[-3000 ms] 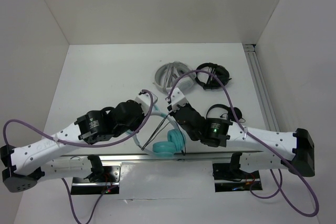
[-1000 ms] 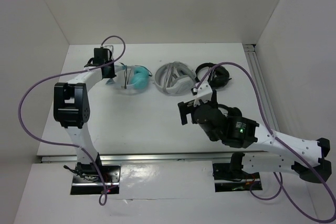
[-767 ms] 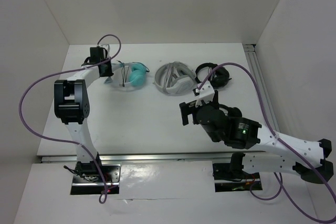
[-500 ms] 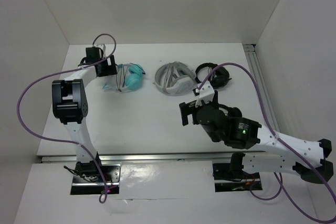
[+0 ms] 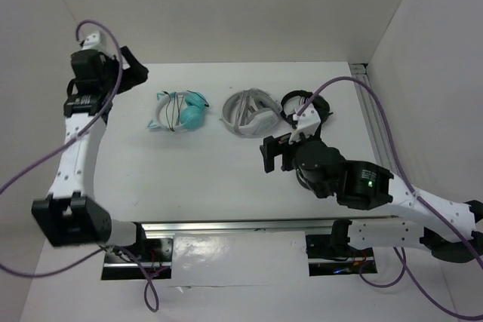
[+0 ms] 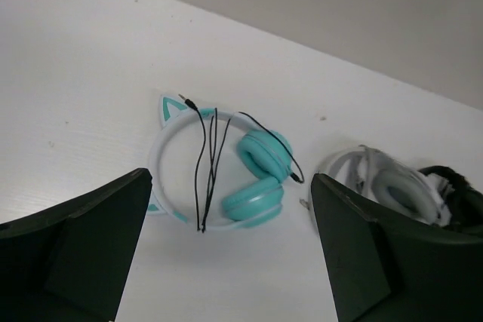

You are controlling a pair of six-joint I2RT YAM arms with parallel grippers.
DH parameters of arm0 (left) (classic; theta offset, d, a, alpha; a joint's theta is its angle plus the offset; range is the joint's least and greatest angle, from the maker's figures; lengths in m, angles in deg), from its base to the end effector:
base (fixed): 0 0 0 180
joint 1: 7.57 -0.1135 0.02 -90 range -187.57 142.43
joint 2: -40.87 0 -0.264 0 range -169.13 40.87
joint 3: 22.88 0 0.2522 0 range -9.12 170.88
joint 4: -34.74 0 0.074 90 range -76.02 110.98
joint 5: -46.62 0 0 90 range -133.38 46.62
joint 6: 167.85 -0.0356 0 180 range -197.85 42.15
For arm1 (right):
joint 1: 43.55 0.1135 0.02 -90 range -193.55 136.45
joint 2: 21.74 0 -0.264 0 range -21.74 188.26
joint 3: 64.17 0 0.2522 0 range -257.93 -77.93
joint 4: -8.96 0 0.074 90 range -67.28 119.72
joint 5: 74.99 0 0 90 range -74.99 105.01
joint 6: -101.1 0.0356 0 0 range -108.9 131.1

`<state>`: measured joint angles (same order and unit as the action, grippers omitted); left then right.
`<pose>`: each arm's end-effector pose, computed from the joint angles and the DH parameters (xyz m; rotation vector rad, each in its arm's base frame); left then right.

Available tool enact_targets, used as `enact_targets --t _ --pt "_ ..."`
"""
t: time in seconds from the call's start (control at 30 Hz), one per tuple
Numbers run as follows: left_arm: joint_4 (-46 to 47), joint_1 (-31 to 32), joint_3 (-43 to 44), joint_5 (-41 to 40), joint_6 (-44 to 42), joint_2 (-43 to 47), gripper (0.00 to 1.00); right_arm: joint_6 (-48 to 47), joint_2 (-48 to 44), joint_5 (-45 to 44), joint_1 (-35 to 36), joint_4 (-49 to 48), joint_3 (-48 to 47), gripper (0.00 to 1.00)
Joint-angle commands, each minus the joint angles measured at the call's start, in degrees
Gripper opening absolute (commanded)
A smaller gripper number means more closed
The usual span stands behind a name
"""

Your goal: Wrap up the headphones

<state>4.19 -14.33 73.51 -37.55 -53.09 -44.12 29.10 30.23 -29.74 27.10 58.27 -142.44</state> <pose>0.3455 0.0373 0.3904 -0.4531 1.8609 -0.3092 0.0816 0.1567 0.3944 -0.3582 1.8281 0.3018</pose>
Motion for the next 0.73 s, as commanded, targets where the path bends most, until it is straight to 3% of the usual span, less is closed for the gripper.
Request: enact_targets --t 0.0,0.17,0.3,0.47,0.7 --pt "-7.8 -1.8 -5.9 3.7 3.6 12.8 1.00 -1.4 2.0 -1.3 0.5 4.3 -8.9 1.00" --pt "-10.9 1.6 -21.0 3.2 -0.8 41.7 1.00 -0.8 2.1 1.7 0.5 10.8 -16.7 1.00" --pt "-18.5 1.6 -25.4 3.2 -1.8 58.5 1.00 -0.8 -1.1 3.9 0.5 12.3 -18.0 1.00" --pt "-28.9 1.6 -25.3 6.8 -1.3 68.3 1.00 0.5 -5.6 6.1 0.5 14.7 -18.6 1.00" --pt "-30.5 2.2 -27.9 9.7 -1.3 71.0 1.00 1.2 -7.1 3.0 0.5 13.3 -14.7 1.00"
